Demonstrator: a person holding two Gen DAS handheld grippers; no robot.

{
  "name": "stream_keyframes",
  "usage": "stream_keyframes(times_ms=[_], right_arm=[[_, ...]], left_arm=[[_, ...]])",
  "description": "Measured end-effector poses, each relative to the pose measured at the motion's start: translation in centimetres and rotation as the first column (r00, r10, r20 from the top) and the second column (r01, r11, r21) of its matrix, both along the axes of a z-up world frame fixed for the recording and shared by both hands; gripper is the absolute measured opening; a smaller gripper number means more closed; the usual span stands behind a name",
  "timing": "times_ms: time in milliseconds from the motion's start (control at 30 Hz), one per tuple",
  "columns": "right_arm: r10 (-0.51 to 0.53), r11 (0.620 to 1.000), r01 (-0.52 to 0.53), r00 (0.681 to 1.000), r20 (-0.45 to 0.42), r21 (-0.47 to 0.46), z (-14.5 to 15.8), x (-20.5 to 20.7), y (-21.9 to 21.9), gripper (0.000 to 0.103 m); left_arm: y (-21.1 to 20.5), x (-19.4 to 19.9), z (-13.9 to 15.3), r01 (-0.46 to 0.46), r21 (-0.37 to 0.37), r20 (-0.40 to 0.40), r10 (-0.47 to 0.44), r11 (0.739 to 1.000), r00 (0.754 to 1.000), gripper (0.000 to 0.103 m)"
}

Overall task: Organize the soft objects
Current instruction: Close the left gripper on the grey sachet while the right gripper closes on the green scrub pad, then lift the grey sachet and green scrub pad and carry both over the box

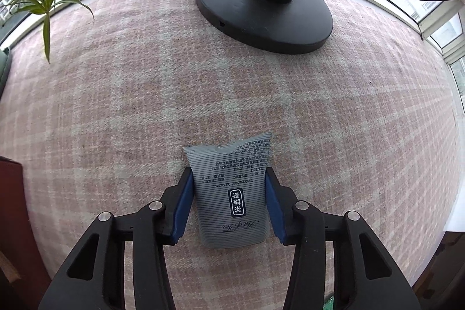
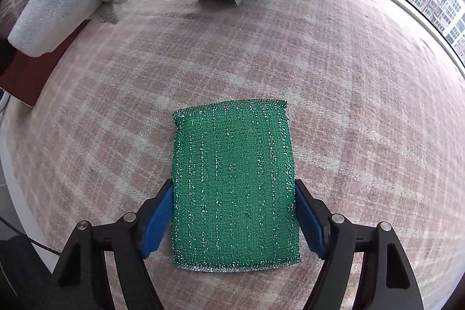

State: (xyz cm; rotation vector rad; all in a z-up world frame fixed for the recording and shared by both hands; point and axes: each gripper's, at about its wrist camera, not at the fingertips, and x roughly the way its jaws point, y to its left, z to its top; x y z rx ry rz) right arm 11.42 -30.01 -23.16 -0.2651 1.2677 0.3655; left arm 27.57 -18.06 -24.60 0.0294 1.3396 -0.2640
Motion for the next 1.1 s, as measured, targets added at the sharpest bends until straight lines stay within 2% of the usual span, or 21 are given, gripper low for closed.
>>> stream_keyframes(times_ms=[300,600,933,1100], right_arm=[[-0.069,0.997,0.068,0.998,0.014,0.036,0.7,1.1,-3.7,0.073],[-0.099,0.994,0.097,0.994,0.039,0.053,2.6,2.1,-6.8,0.073],[-0.087,0.994,0.080,0.992,0.095,0.074,6.8,2.6,-8.0,0.073],[-0.057,0.995,0.047,0.990,0.130,0.085,9.5,2.9,-6.2,0.073]], left_arm=[[1.1,0.2,-0.2,-0.010,-0.004,0.000,0.010,1.000,1.000,0.045],[2.8,-0.5,2.6,-0.007,-0.017,0.024,0.008,1.000,1.000,0.045],[5.1,-3.8,8.2,0.015,-0.047,0.081,-0.012,0.999,0.997,0.045],[7.6,-6.0,11.2,0.015,-0.064,0.110,-0.008,0.998,0.994,0.045]])
